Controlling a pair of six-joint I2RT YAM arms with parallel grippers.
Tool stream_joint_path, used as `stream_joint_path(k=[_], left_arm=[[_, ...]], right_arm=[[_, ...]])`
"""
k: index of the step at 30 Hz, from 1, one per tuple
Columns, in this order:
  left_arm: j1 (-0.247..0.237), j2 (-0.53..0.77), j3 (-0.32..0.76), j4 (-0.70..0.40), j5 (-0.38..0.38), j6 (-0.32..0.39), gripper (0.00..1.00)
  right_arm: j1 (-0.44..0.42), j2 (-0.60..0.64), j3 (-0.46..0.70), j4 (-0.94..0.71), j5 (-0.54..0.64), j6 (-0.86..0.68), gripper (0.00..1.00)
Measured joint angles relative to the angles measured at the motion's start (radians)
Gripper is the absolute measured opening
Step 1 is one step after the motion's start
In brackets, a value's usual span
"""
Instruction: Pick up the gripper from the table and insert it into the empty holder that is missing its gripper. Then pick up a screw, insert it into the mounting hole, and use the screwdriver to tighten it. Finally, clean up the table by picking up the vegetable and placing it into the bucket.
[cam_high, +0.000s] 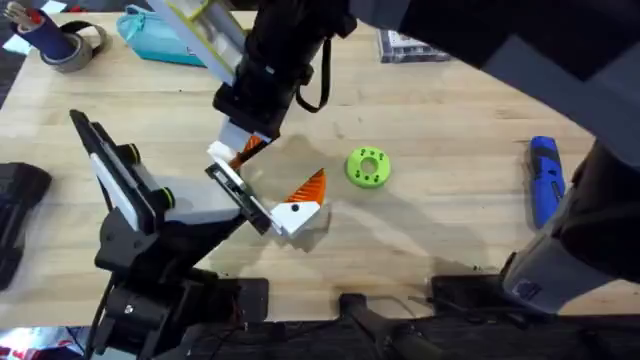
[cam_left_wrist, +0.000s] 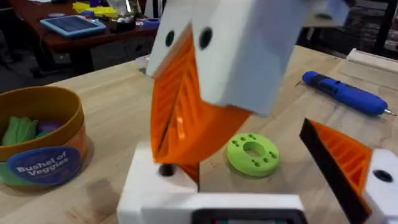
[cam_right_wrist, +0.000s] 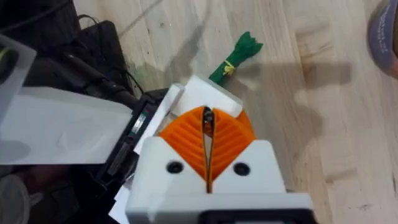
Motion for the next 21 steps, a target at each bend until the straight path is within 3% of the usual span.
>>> stream_joint_path(k=[1,4,8,9,21], left_arm=[[0.0,0.0,0.0,0.0,0.0,0.0,0.991],[0.0,0.0,0.0,0.0,-0.001,-0.002,0.991],[0.0,0.0,0.0,0.0,-0.001,-0.006,0.991],[0.0,0.0,0.0,0.0,-0.001,-0.005,0.991],[0.0,0.0,0.0,0.0,0.0,-0.004,0.991]], right_arm=[[0.0,0.0,0.0,0.0,0.0,0.0,0.035],[0.0,0.0,0.001,-0.002,-0.001,-0.001,0.288],[-0.006,0.0,0.005,0.0,0.009,-0.004,0.894],[-0.014,-0.001,0.005,0.001,0.011,-0.009,0.968],[-0.183,-0.04,0.005,-0.025,0.007,0.022,0.994]])
